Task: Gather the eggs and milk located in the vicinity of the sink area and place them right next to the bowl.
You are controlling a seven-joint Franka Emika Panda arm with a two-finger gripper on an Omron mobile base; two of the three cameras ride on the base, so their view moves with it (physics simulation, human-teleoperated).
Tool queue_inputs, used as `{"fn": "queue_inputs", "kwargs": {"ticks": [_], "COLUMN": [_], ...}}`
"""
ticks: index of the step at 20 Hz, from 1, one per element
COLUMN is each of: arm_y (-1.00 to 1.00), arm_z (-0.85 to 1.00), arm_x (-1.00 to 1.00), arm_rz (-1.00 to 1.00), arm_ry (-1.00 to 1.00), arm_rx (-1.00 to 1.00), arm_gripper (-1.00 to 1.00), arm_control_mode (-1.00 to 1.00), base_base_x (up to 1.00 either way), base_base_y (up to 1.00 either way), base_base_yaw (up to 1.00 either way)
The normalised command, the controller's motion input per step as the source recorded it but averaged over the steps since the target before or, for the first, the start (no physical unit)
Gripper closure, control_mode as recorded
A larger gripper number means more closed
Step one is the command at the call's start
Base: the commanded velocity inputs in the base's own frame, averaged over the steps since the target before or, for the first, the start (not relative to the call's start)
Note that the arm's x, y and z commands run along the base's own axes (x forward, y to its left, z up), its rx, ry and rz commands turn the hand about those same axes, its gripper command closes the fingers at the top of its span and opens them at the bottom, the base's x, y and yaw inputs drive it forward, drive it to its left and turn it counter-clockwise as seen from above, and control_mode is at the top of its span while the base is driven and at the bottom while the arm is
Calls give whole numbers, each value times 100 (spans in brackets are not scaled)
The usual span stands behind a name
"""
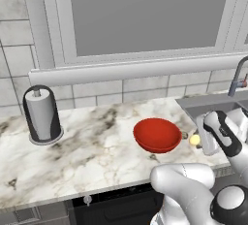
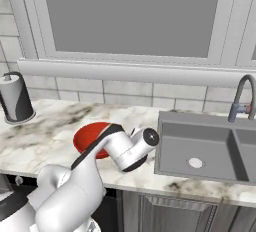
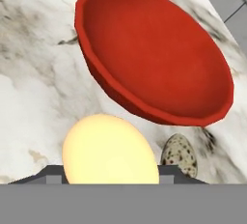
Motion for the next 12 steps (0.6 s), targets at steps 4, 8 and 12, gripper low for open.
{"fn": "queue_inputs", "kwargs": {"ticks": [4,8,12], "arm_y": [4,16,18], "arm_z": [-27,-21,-11], "arm_x": [0,0,7], "arm_rz": [0,0,0], "arm_ry": [0,0,0], "arm_rx": [0,0,0], "arm_gripper": [100,100,100], "arm_control_mode": [-100,-100,-100], "base_base_x": [0,0,0], "base_base_y": [0,0,0], "base_base_yaw": [0,0,0]}}
